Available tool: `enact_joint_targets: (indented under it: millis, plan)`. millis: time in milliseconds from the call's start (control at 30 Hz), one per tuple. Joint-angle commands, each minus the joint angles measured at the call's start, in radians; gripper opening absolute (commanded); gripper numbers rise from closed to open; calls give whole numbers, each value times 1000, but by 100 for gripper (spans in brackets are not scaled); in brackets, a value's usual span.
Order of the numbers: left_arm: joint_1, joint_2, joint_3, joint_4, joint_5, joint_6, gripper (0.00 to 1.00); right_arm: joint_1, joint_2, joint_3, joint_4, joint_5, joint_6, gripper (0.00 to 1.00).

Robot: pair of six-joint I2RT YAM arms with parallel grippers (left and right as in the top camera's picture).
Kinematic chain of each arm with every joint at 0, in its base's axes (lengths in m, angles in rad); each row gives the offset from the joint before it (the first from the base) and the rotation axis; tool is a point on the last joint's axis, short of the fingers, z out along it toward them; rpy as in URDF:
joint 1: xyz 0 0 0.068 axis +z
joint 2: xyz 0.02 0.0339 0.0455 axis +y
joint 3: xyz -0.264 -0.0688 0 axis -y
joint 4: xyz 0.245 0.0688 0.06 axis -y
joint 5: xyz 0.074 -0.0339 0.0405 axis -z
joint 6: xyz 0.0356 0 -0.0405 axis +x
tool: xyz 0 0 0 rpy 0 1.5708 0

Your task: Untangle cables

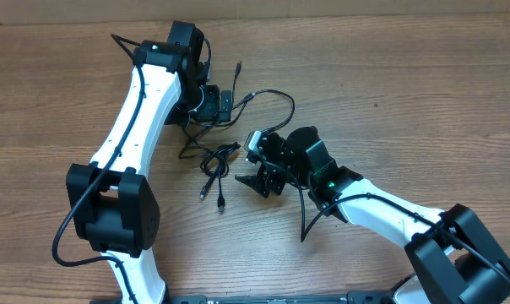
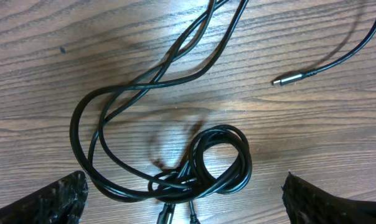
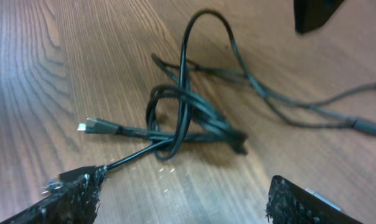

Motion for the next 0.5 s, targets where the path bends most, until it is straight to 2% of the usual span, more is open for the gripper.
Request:
enact_joint_targets:
  millis: [0,467]
  plan:
    - [0,-1,20,0,8,12,99,2,48,1,48,-10,-103,83]
    - [0,-1,20,0,8,12,100,2,234,2,377,-55,-171,81]
